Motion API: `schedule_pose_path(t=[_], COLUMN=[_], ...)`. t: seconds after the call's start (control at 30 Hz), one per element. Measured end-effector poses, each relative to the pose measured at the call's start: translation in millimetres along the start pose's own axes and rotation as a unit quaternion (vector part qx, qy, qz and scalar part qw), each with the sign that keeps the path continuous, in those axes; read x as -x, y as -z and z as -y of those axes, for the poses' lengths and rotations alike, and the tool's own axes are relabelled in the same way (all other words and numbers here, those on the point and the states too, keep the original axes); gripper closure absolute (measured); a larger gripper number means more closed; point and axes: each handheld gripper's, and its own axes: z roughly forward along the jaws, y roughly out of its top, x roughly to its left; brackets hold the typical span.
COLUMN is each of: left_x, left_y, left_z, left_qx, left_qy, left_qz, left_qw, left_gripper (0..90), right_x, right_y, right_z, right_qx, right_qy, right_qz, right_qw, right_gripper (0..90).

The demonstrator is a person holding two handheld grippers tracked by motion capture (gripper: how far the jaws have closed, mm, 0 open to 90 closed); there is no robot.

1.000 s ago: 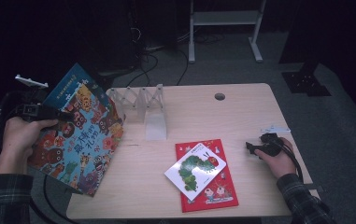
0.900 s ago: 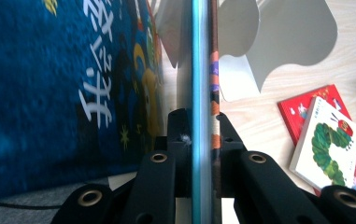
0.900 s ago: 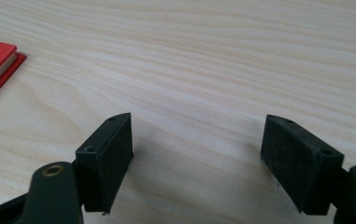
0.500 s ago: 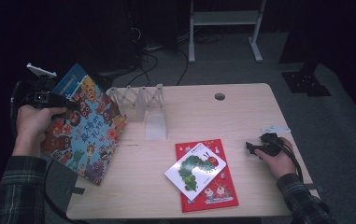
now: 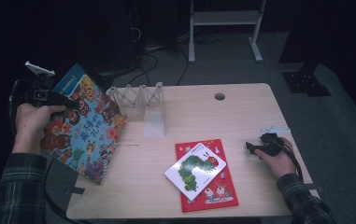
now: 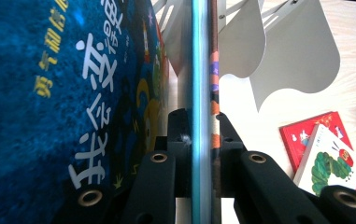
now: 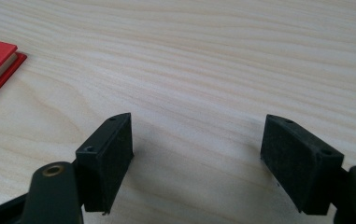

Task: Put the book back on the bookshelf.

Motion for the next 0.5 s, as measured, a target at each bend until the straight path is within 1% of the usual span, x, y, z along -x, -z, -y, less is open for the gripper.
schedule_pose_path(t=[0.13,0.27,0.3,0.33,0.4,0.5], left_x=[-0.9,-3.5,-5.5,-6.7,-9.2,-8.1], left_y=[5.7,9.6,9.8,9.5,7.6,1.8], left_z=[1.6,4.7,5.4,6.0,5.7,3.2], left_qx=[0.0,0.003,0.005,0.007,0.009,0.011], left_qy=[0.001,0.003,0.003,0.009,0.015,0.015], left_qz=[0.0,-0.02,-0.015,-0.015,-0.008,-0.012], left_qw=[1.0,0.9998,0.9999,0.9998,0.9998,0.9998], left_gripper=[80.6,80.6,80.3,80.3,80.5,80.5], right_x=[-0.1,-0.2,-0.2,-0.1,-0.2,-0.4], right_y=[-0.1,-0.1,0.0,-0.1,-0.1,-0.3], right_z=[-0.1,0.0,0.0,0.0,-0.2,-0.5], right_qx=[0.0,0.0,0.0,0.0,0.0,-0.001], right_qy=[0.0,0.0,0.0,0.0,0.0,-0.001], right_qz=[0.0,0.0,0.0,0.0,0.0,0.001], right_qw=[1.0,1.0,1.0,1.0,1.0,1.0], right_gripper=[23.9,23.9,23.9,23.9,23.9,23.9])
